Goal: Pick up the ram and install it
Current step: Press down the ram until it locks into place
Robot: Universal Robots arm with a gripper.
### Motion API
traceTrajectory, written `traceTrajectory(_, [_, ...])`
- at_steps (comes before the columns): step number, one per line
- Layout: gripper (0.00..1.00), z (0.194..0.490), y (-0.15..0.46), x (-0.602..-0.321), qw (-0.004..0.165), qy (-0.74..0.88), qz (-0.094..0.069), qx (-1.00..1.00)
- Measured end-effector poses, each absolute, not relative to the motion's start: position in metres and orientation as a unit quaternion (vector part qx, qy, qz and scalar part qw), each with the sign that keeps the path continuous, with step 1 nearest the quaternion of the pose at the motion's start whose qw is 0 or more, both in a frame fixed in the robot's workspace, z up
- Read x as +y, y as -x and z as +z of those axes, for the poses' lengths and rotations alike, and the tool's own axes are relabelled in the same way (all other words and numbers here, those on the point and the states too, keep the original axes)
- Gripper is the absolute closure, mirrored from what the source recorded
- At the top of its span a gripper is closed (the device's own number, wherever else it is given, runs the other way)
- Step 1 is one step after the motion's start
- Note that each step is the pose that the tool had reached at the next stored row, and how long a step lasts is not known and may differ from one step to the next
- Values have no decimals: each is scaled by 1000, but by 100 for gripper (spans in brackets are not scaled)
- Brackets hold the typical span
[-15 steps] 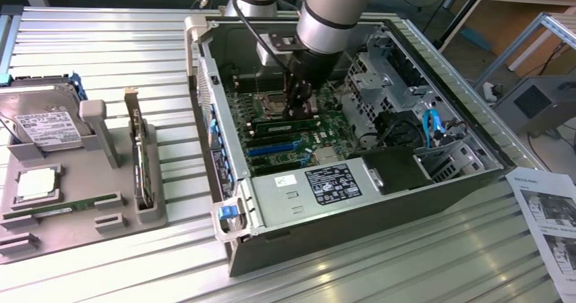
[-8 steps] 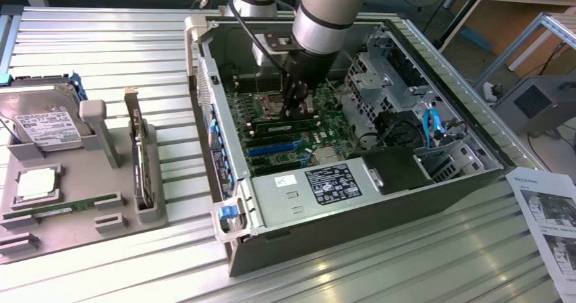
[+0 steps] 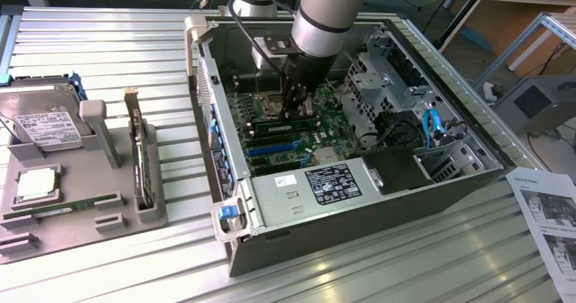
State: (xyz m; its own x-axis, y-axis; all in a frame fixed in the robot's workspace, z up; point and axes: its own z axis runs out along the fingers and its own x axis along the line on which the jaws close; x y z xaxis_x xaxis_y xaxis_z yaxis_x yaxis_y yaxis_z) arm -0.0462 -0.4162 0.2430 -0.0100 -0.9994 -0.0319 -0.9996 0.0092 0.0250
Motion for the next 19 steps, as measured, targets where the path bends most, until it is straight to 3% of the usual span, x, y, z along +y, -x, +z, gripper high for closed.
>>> traceTrajectory(19, [89,237,48,-417,3,704,20,710])
